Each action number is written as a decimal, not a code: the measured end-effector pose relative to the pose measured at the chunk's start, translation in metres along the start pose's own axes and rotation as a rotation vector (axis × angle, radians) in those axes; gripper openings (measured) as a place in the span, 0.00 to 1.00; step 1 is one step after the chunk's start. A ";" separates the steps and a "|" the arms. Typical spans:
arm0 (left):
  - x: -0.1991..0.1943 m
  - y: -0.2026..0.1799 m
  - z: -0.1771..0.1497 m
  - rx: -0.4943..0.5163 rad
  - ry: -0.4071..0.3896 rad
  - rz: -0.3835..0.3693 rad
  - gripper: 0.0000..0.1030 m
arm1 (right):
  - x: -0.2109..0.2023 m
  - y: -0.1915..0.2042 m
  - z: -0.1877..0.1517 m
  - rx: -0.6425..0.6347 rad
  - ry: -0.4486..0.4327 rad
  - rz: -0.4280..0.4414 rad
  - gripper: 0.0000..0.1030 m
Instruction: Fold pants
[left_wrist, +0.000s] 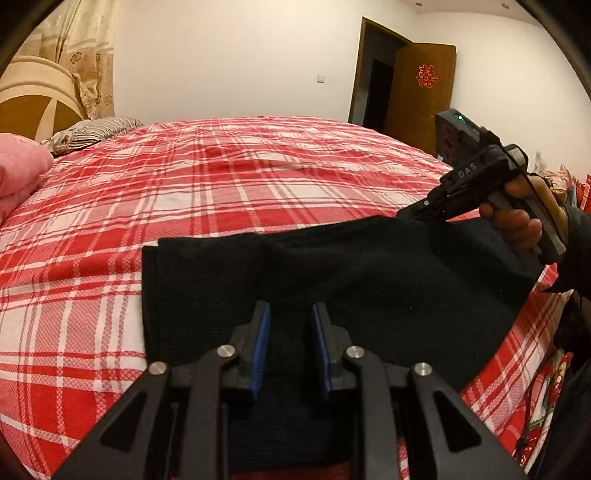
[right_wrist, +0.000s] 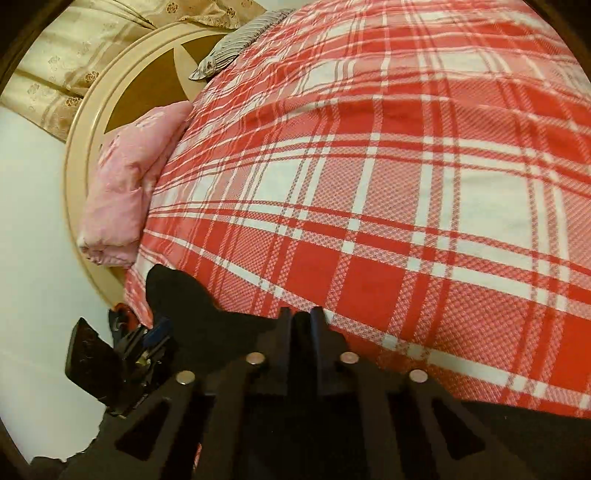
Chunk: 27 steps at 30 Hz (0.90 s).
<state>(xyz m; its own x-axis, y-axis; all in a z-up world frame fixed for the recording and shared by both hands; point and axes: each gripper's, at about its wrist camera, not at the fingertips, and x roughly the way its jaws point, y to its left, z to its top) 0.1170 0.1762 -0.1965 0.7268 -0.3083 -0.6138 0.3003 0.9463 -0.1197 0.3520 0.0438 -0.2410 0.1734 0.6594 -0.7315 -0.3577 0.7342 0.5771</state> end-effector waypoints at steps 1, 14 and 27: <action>0.001 0.000 0.000 -0.001 0.000 -0.002 0.25 | -0.008 0.005 0.000 -0.020 -0.031 -0.003 0.05; -0.001 -0.005 0.002 0.006 0.001 0.008 0.31 | 0.003 0.001 0.000 -0.048 -0.079 -0.173 0.06; 0.005 -0.113 0.034 0.246 0.065 -0.158 0.50 | -0.181 -0.070 -0.081 0.090 -0.292 -0.296 0.49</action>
<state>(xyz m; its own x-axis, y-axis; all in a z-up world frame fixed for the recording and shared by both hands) 0.1078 0.0645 -0.1596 0.6201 -0.4353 -0.6527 0.5530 0.8327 -0.0299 0.2714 -0.1401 -0.1786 0.5141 0.4266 -0.7441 -0.1738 0.9014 0.3966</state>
